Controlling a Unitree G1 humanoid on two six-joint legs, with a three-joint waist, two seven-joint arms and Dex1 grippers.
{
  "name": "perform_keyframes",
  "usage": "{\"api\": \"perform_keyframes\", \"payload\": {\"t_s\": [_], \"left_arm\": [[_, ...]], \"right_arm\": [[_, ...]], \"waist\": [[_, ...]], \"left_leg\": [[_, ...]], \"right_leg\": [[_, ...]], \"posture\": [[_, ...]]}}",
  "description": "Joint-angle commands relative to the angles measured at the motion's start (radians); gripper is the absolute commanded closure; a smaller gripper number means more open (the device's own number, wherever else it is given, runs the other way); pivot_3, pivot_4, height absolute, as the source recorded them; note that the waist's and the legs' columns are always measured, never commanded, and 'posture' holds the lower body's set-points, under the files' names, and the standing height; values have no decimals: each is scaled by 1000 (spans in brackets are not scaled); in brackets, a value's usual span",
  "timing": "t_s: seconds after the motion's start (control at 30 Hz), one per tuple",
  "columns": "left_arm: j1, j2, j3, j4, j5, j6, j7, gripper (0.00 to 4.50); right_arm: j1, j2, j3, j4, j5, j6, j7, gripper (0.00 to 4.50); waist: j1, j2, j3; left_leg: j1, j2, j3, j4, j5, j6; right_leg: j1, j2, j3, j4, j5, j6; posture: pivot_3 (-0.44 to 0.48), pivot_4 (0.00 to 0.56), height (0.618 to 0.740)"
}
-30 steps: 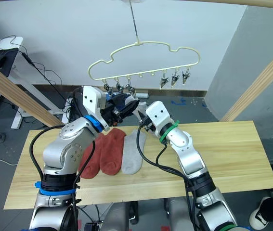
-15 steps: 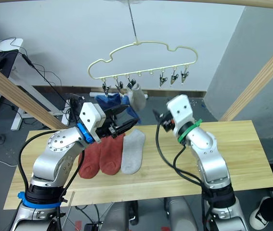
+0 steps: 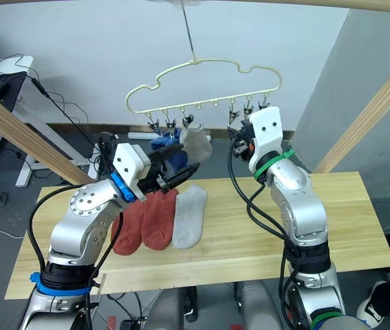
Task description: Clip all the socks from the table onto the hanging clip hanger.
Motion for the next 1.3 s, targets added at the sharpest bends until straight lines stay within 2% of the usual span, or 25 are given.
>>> {"api": "perform_keyframes", "payload": {"t_s": [0.03,0.7,1.3], "left_arm": [[-3,-6,3,-9,-1,-24,-3,1219],[-17,-19,-11,13,10,-29,1,1219],[-5,-27,-12,13,27,-32,0,1219]], "right_arm": [[-28,10,-13,2,18,0,-20,2564],[-184,28,1,260,18,-138,-45,2564],[-214,54,1,333,17,-227,-52,2564]], "waist": [[0,0,0],[-1,0,0],[-1,0,-1]], "left_leg": [[0,0,0,0,0,0],[-2,0,0,0,1,-1],[-2,0,0,1,1,-1]], "right_leg": [[0,0,0,0,0,0],[-2,0,1,1,0,0],[-2,0,1,1,0,-1]], "posture": [[-131,249,740],[-126,241,740],[-123,237,740]]}}
